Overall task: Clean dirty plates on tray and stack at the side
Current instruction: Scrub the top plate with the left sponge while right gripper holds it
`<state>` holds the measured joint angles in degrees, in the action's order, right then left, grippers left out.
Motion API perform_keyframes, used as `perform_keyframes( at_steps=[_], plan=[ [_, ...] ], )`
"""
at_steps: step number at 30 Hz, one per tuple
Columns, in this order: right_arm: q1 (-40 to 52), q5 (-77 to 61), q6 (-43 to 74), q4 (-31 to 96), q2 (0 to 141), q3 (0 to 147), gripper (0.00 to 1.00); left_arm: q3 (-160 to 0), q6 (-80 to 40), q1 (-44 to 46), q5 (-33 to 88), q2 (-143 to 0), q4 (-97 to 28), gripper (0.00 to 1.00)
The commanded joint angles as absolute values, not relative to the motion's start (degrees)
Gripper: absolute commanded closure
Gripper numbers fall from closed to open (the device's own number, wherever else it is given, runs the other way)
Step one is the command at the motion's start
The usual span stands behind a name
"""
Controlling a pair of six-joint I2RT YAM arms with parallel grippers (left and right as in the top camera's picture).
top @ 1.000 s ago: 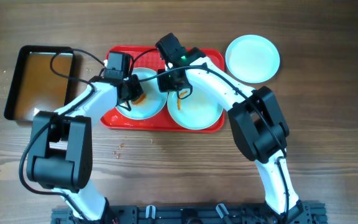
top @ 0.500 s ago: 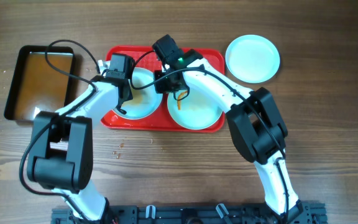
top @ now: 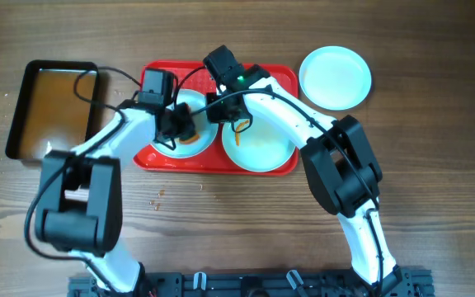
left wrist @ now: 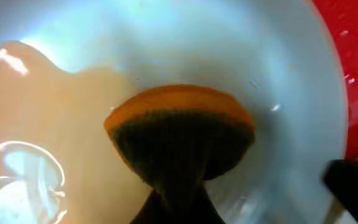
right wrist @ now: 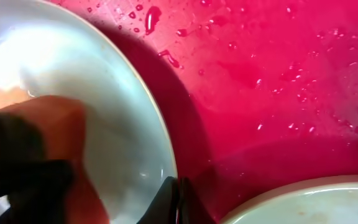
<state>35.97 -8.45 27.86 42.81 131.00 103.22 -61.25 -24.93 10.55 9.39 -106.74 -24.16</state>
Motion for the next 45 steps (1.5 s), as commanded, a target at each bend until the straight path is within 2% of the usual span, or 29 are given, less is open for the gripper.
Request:
perform_keyframes(
  at_steps=[1, 9, 15, 21, 24, 29, 32, 35, 38, 42, 45],
  plan=[
    [35.8, -7.2, 28.5, 42.7, 131.9, 102.7, 0.96, -61.1, -26.0, 10.8, 5.8, -108.8, -26.6, 0.96],
    [35.8, -7.2, 28.5, 42.7, 131.9, 102.7, 0.96, -61.2, -25.5, 10.8, -20.2, -107.8, -31.4, 0.96],
    [35.8, -7.3, 27.7, 42.3, 131.9, 102.7, 0.96, -62.5, -20.8, 10.8, -28.1, -102.3, -30.8, 0.96],
    [35.8, -7.3, 26.9, 42.1, 131.9, 102.8, 0.96, -62.5, -20.8, 10.5, -27.7, -93.4, -27.1, 0.96],
    [35.8, -7.7, 24.2, 42.2, 131.9, 104.5, 0.96, -62.5, -20.8, 8.2, -19.4, -89.4, -26.3, 0.96],
    [35.8, -0.4, 16.3, 43.4, 131.9, 109.3, 0.95, -62.5, -23.2, -6.3, 12.3, -88.4, -25.6, 0.96],
    [35.8, 0.7, 13.3, 42.5, 131.9, 109.5, 0.7, -62.5, -23.1, -13.9, 16.0, -88.4, -25.7, 0.96],
    [35.8, 0.7, 14.0, 43.0, 131.9, 109.5, 0.69, -62.5, -22.7, -17.8, 19.4, -88.4, -26.5, 0.96],
    [35.9, -0.7, 15.2, 42.5, 133.3, 109.5, 0.7, -61.6, -22.7, -15.4, 27.0, -89.2, -27.2, 0.96],
    [36.2, -4.5, 16.0, 41.9, 135.8, 109.5, 0.71, -59.9, -22.7, -7.9, 25.6, -91.3, -27.0, 0.96],
    [36.2, -4.3, 17.1, 43.0, 135.8, 109.5, 0.76, -59.9, -22.8, -3.4, 22.9, -93.8, -26.7, 0.96]
  ],
)
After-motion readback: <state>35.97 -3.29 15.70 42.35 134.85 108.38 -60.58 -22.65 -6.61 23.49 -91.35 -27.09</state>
